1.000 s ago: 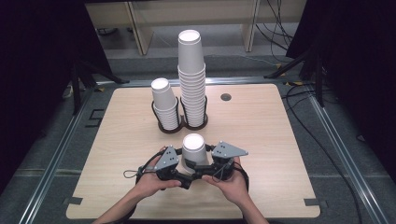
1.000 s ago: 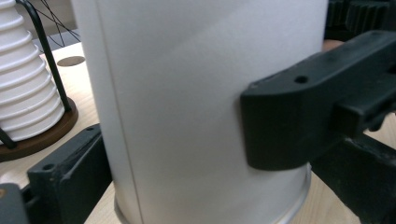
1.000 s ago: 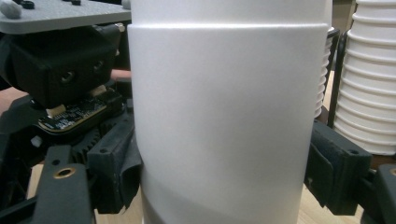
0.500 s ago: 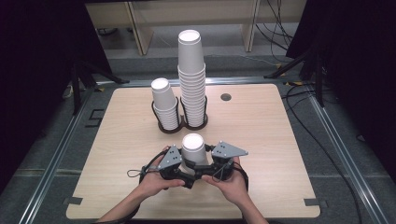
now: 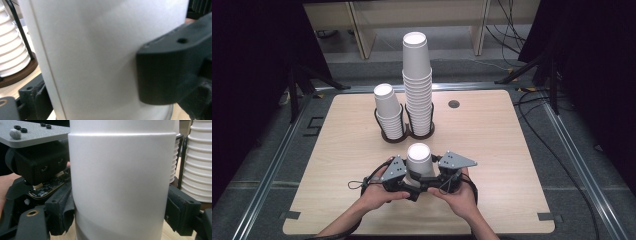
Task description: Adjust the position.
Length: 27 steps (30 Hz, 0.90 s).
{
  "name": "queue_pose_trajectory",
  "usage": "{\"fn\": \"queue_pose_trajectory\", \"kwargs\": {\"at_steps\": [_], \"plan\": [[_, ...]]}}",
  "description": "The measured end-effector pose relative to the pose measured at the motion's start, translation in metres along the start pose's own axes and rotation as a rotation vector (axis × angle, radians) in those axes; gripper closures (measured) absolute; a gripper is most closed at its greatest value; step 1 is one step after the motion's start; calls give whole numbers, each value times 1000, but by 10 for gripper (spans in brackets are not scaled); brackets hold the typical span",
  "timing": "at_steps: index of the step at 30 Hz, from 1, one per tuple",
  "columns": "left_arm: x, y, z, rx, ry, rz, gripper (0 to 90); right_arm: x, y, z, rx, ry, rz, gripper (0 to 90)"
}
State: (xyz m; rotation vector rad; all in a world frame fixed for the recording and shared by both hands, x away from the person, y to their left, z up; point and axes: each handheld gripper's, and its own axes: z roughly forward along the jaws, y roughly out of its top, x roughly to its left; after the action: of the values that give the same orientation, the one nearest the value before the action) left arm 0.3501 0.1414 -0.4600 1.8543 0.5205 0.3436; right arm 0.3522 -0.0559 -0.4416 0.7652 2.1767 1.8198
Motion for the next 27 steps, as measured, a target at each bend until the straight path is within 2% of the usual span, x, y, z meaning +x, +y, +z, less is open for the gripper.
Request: {"fn": "queue_pose_trajectory", "kwargs": {"at_steps": [1,5,9,10,11,12,15,18,19,21,24,25,27], "plan": [[0,0,0,5,1,-5,50,0,0,0,4,-10,0,199],[1,1,0,15,-2,-22,64,-1,0,1,-3,0,13,188],[1,0,1,-1,-7,-35,83,-1,0,1,10,-4,24,175],[3,0,0,23,0,-4,83,-1,0,1,10,-4,24,175],[1,0,1,2,-7,-35,87,-1,-1,2,6,-2,37,173],[2,1,-1,23,-2,-22,91,-1,-1,2,11,-12,32,170],[2,0,-1,27,0,-6,106,-1,-1,2,5,2,49,161],[1,0,-1,17,4,0,119,-2,0,2,10,7,42,153],[1,0,-1,11,3,-4,124,-3,-1,3,4,1,25,150],[1,-1,-2,9,0,4,133,-3,0,3,1,-2,32,145],[1,-1,-2,11,0,8,141,-3,1,2,26,-5,38,139],[1,-1,-2,13,0,12,142,-4,0,3,11,8,44,138],[1,-1,-3,15,-2,14,148,-3,1,2,15,20,60,133]]}}
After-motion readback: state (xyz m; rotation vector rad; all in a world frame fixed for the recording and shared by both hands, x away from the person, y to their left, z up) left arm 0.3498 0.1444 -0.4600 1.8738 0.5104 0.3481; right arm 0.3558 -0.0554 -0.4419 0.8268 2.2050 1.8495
